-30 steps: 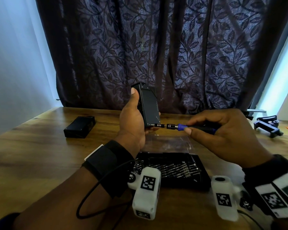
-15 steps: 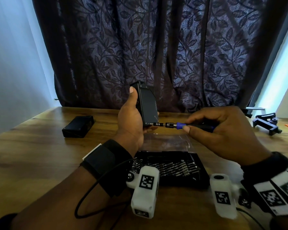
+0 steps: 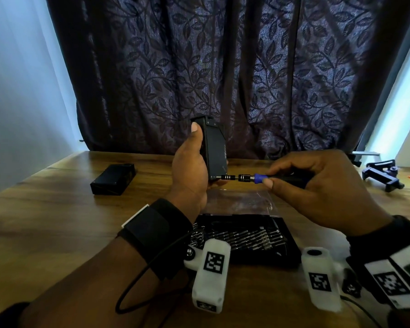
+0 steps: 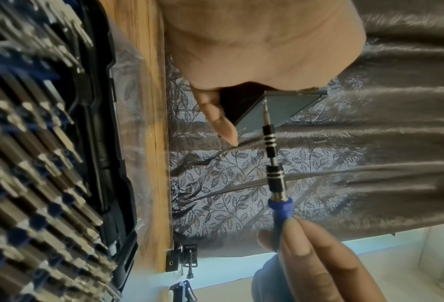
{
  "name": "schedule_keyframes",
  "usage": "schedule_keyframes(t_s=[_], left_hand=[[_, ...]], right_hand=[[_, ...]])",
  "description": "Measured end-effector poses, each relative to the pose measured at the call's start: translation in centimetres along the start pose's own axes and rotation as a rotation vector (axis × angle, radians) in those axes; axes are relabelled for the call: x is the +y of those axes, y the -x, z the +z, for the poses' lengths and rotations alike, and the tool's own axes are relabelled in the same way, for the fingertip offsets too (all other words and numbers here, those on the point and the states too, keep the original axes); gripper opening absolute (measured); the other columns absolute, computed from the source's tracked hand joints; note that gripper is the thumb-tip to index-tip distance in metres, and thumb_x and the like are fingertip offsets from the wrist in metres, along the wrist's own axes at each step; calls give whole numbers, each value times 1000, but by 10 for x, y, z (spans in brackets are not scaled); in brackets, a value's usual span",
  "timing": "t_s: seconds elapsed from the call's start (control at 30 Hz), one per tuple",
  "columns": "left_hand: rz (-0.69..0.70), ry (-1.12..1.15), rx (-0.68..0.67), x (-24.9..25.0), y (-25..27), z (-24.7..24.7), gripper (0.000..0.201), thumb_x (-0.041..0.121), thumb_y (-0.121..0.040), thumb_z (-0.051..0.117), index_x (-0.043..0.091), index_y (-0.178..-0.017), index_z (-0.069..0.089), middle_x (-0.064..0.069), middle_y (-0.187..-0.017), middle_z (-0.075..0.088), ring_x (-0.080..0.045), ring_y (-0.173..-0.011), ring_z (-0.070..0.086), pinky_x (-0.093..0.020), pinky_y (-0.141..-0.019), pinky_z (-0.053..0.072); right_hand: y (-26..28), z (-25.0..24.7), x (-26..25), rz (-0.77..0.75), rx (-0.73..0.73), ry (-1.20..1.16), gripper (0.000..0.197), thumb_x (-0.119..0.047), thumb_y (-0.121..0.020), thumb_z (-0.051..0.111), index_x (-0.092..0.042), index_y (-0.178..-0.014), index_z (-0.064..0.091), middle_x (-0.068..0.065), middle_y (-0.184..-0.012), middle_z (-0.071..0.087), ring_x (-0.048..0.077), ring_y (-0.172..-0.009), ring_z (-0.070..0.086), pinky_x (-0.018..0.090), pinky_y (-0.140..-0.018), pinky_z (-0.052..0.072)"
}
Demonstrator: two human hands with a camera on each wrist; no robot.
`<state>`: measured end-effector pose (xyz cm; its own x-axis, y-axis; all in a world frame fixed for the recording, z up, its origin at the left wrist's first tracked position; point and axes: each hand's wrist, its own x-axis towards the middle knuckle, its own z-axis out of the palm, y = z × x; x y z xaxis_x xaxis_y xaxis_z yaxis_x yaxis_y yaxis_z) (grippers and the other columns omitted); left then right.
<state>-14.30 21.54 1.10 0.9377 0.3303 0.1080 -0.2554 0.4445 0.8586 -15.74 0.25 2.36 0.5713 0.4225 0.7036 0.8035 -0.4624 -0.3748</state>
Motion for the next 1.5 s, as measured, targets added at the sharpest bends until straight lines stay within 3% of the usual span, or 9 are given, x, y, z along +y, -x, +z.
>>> schedule_keyframes(t_s=[0.17, 0.47, 0.57, 0.7, 0.87, 1.03, 1.27, 1.4, 1.5], left_hand=[[28, -48, -24, -3, -2, -1, 56, 63, -99, 51, 18, -127, 68, -15, -120, 72, -20, -75, 71, -34, -57, 59], [12, -59, -42, -1, -1, -2, 67, 67, -97, 50, 9, -127, 66, -14, -98, 69, -29, -77, 66, -33, -54, 53], [10, -79, -36, -1, -1, -2, 67, 68, -97, 49, 10, -125, 67, -13, -94, 70, -26, -75, 67, -30, -51, 52], [-7, -66, -11, -2, -3, -2, 65, 69, -96, 51, 13, -124, 68, -13, -95, 70, -27, -76, 67, -30, -50, 52], [-24, -74, -19, -4, -3, -1, 65, 70, -96, 49, 14, -125, 68, -12, -99, 69, -27, -77, 66, -29, -48, 50], [-31, -77, -22, -4, -2, 0, 63, 71, -96, 48, 17, -123, 69, -13, -103, 71, -28, -80, 67, -30, -50, 51], [-43, -70, -28, -8, -5, -1, 71, 75, -93, 51, 16, -128, 67, -18, -124, 69, -31, -86, 67, -29, -46, 50], [-36, -72, -38, -8, -4, -1, 68, 70, -97, 49, 10, -123, 67, -22, -109, 69, -32, -84, 65, -31, -49, 54], [-45, -76, -36, -10, -4, 0, 66, 71, -96, 49, 14, -124, 67, -23, -116, 69, -33, -88, 66, -30, -47, 52]], right_hand=[[-1, -2, -1, 10, -4, 28, 6, -29, -82, 80, -24, -85, 79, -12, -71, 74, 7, -63, 69, 17, -56, 50], [-3, 1, 4, 60, -73, 88, 26, -24, -93, 72, -28, -68, 70, -19, -59, 64, 1, -51, 56, 6, -50, 35], [-3, -2, 0, 45, -90, 92, 14, -31, -83, 81, -30, -76, 69, -17, -69, 67, 5, -59, 61, 7, -54, 39], [-4, -3, 4, 11, -102, 140, 27, -28, -73, 89, -32, -79, 64, -12, -72, 64, 9, -66, 61, 9, -57, 40], [-2, -1, 3, 16, -78, 135, 14, -34, -82, 81, -30, -75, 69, -18, -72, 67, 6, -59, 62, 7, -52, 38], [-4, -1, 2, -7, -102, 146, 35, -50, -91, 58, -28, -66, 68, -22, -57, 59, 5, -50, 55, 10, -47, 34], [-3, -4, 8, -14, -111, 151, 24, -33, -75, 87, -27, -77, 64, -12, -71, 65, 7, -64, 61, 8, -55, 40], [-3, -2, 7, 13, -84, 124, 22, -41, -82, 77, -28, -69, 66, -14, -67, 66, 8, -56, 59, 9, -49, 37], [-3, -2, 7, 12, -91, 130, 33, -52, -85, 63, -28, -63, 65, -16, -57, 60, 7, -48, 53, 10, -45, 33]])
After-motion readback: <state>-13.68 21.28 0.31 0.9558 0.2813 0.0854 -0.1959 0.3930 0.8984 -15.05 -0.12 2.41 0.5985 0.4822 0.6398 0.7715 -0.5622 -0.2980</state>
